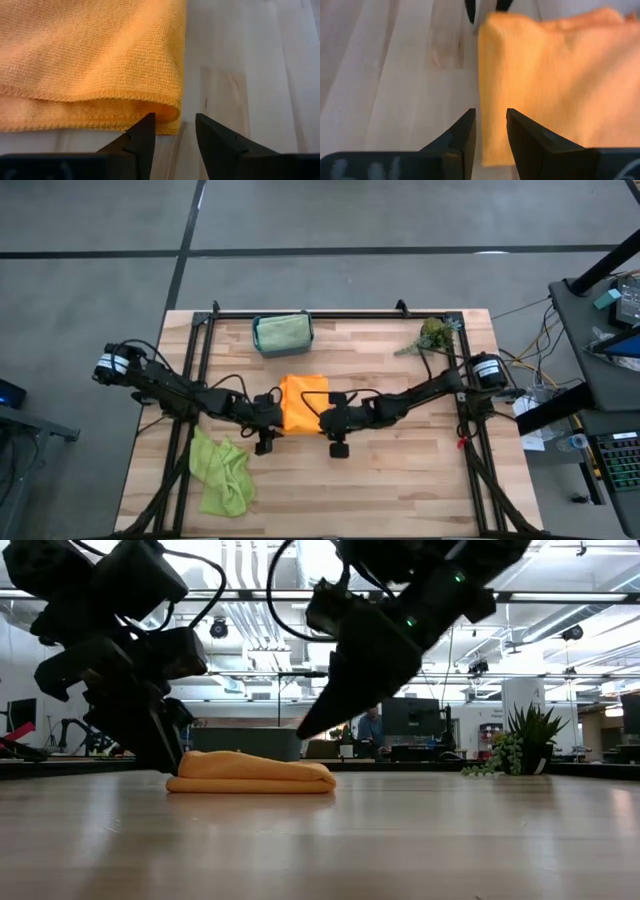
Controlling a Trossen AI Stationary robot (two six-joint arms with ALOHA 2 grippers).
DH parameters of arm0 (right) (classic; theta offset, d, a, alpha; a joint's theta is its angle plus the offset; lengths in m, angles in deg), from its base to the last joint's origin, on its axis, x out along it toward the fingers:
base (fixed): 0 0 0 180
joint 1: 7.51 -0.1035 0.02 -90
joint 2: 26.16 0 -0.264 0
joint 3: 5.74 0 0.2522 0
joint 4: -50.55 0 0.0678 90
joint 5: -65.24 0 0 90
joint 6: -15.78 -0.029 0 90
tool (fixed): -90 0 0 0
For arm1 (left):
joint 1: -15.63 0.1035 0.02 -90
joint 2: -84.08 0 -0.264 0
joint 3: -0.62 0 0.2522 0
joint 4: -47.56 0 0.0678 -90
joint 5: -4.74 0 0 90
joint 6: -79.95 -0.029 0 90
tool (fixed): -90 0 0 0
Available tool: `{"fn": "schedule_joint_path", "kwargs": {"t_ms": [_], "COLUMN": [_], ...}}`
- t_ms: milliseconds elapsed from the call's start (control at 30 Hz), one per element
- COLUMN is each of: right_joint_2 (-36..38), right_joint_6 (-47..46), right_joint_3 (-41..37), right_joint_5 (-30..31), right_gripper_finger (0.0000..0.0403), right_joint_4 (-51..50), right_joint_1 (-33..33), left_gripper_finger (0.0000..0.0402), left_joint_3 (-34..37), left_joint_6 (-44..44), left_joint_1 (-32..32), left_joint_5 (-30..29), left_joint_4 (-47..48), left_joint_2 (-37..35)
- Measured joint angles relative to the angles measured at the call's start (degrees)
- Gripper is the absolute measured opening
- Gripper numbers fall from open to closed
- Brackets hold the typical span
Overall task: Fold microfiber towels
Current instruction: Fold the orange microfiber towel
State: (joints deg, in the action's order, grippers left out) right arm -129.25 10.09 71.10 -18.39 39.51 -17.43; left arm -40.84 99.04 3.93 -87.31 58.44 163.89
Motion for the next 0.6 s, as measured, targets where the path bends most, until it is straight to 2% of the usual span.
{"fn": "schedule_joint_path", "kwargs": {"t_ms": [267, 400, 600], "right_joint_2": [-0.1, -0.1, -0.1], "right_joint_6": [-2.3, -2.4, -3.5], "right_joint_3": [-5.0, -6.8, -8.6], "right_joint_5": [3.1, 3.3, 3.5], "right_gripper_finger": [0.0100, 0.0100, 0.0100], "right_joint_4": [5.6, 7.8, 8.9], "right_joint_1": [-1.1, -1.1, -1.3], "left_gripper_finger": [0.0120, 0.0120, 0.0120], "left_joint_3": [0.0, 0.0, 0.0], "left_joint_6": [0.1, 0.1, 0.1], "left_joint_1": [0.0, 0.0, 0.0], "left_joint_5": [-0.8, -3.0, -3.0], "left_joint_4": [0.0, -0.8, -1.7], "left_joint_2": [-0.2, -0.2, -0.1]}}
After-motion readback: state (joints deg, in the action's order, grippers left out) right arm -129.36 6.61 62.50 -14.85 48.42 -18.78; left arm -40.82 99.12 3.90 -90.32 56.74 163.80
